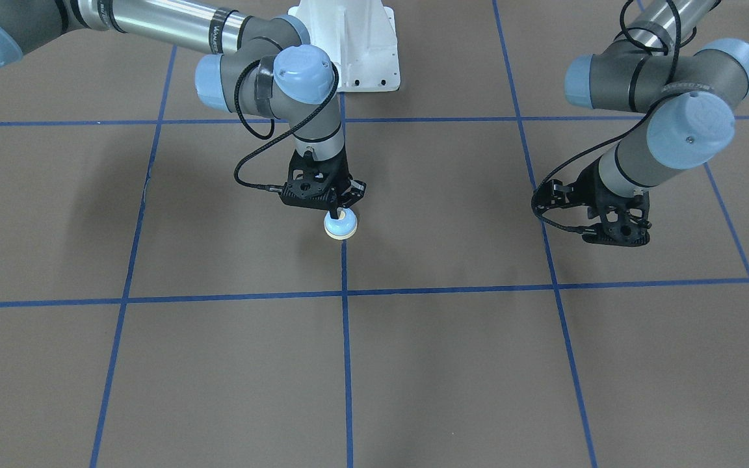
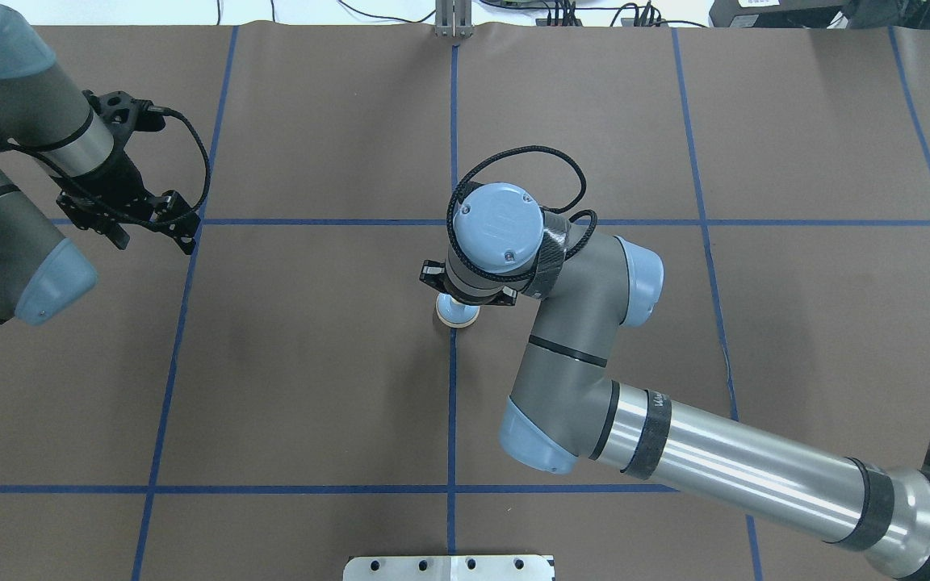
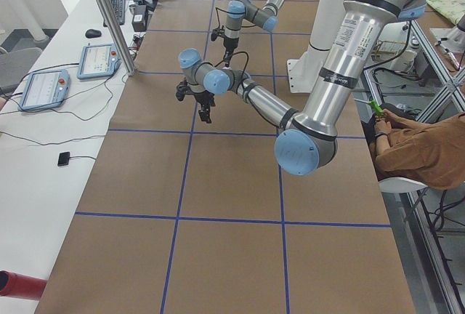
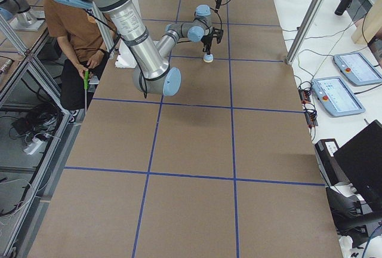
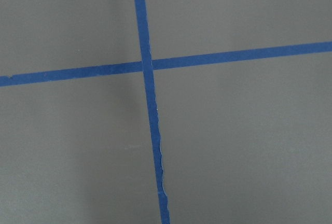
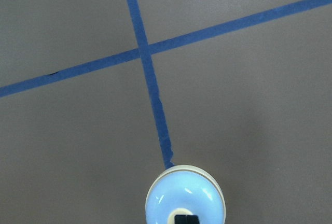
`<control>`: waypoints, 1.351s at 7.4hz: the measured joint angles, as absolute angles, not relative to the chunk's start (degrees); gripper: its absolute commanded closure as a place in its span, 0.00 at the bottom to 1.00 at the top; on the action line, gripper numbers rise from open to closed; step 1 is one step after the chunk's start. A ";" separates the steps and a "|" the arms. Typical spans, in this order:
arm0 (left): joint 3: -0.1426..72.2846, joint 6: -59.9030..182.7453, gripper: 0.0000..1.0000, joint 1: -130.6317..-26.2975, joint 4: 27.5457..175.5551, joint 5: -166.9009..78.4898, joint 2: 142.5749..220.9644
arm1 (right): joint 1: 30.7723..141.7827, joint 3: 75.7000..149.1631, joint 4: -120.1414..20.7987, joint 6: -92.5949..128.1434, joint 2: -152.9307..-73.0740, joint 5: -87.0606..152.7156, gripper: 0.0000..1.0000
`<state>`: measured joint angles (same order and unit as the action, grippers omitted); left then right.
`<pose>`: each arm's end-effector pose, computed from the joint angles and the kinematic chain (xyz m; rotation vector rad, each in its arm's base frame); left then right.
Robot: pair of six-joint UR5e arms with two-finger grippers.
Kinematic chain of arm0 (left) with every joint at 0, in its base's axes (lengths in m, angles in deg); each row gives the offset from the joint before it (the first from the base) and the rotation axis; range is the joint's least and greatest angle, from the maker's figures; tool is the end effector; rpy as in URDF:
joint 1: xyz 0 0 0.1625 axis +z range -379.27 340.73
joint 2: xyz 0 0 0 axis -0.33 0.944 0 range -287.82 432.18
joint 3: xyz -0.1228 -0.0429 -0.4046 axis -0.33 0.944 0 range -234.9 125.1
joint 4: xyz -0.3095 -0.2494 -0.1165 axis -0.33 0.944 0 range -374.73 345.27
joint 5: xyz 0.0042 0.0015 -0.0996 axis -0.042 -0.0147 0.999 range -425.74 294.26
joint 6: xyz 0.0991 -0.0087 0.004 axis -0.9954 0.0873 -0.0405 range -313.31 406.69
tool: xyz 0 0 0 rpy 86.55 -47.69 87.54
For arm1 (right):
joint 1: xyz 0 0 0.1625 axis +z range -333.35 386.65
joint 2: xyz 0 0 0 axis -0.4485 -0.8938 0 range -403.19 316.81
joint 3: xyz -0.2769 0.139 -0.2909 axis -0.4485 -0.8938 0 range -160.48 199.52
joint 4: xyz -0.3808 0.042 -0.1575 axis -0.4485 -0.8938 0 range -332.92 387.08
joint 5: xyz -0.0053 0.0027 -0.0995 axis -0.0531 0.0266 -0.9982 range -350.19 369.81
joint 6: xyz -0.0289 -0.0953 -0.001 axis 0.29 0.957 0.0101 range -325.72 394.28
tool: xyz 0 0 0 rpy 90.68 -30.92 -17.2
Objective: Place and press bell with both arms
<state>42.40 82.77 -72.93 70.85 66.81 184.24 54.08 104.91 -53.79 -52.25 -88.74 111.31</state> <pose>0.3159 -0.5408 0.3886 -0.0968 0.8348 0.1659 -0.6027 -0.4405 0.2034 0.0457 -0.8746 0.3056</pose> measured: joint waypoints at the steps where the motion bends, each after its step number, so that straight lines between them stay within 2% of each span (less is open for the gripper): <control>1: 42.40 82.79 0.01 -72.91 70.87 66.80 184.24 | 54.05 104.43 -53.18 -52.22 -88.70 111.32 1.00; 4: 42.44 82.81 0.01 -72.88 70.88 66.80 184.27 | 54.05 103.73 -51.59 -52.37 -88.53 111.42 1.00; 7: 42.48 82.81 0.01 -72.88 70.88 66.92 184.31 | 56.68 106.50 -51.68 -52.35 -88.74 117.60 1.00; 10: 43.50 82.59 0.01 -73.23 70.88 67.26 183.90 | 64.09 115.77 -51.89 -48.58 -98.54 125.12 1.00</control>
